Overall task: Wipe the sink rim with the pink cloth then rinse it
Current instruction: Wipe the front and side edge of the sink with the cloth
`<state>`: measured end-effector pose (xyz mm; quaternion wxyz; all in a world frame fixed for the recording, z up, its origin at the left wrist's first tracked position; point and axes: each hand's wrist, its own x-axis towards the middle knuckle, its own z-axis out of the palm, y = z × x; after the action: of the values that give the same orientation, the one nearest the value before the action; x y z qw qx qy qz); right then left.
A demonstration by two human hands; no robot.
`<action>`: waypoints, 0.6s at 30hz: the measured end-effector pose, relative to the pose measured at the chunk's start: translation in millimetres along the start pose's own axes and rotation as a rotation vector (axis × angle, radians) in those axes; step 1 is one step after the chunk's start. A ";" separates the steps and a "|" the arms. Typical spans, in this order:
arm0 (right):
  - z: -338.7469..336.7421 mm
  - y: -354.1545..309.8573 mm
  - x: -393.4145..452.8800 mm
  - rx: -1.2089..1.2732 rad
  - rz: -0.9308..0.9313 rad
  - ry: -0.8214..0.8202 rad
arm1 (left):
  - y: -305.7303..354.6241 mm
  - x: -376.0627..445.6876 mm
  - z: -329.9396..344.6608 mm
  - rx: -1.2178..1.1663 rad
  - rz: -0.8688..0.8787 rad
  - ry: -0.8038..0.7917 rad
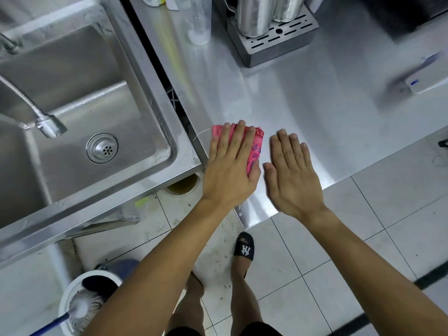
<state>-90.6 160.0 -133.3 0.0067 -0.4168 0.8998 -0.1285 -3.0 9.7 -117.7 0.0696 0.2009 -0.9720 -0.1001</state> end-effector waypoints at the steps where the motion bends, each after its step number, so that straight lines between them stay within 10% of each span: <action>1: 0.0 0.9 -0.3 0.002 -0.002 -0.010 | -0.3 -1.1 -0.5 -0.039 -0.005 0.026; 11: -6.5 -49.7 1.4 0.205 0.240 -0.121 | -70.7 -28.0 -74.2 -0.178 -0.211 0.374; 18: 5.9 -91.8 17.1 0.213 0.189 -0.115 | -86.0 -47.0 -18.6 0.104 -0.180 0.042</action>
<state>-32.4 88.9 -115.6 0.1147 -0.3339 0.9144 -0.1981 75.4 -51.8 -123.2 0.0701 0.2928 -0.9522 -0.0512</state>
